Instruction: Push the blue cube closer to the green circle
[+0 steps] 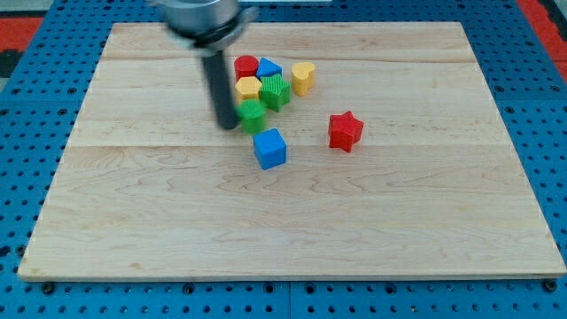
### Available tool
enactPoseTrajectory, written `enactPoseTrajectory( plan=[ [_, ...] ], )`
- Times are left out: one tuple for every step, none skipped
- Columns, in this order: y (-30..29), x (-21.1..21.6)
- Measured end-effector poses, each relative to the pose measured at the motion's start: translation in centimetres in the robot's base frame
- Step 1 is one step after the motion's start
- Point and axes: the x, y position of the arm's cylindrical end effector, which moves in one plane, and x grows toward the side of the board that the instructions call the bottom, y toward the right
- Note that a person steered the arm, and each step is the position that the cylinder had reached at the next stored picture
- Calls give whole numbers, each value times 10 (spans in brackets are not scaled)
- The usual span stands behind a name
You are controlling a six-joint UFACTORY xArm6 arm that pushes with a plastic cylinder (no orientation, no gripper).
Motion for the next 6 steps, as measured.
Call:
enactPoseTrajectory(
  plan=[
    [-12, 22],
    [-59, 104],
    [-45, 129],
    [-22, 68],
    [-30, 42],
    [-8, 90]
  ],
)
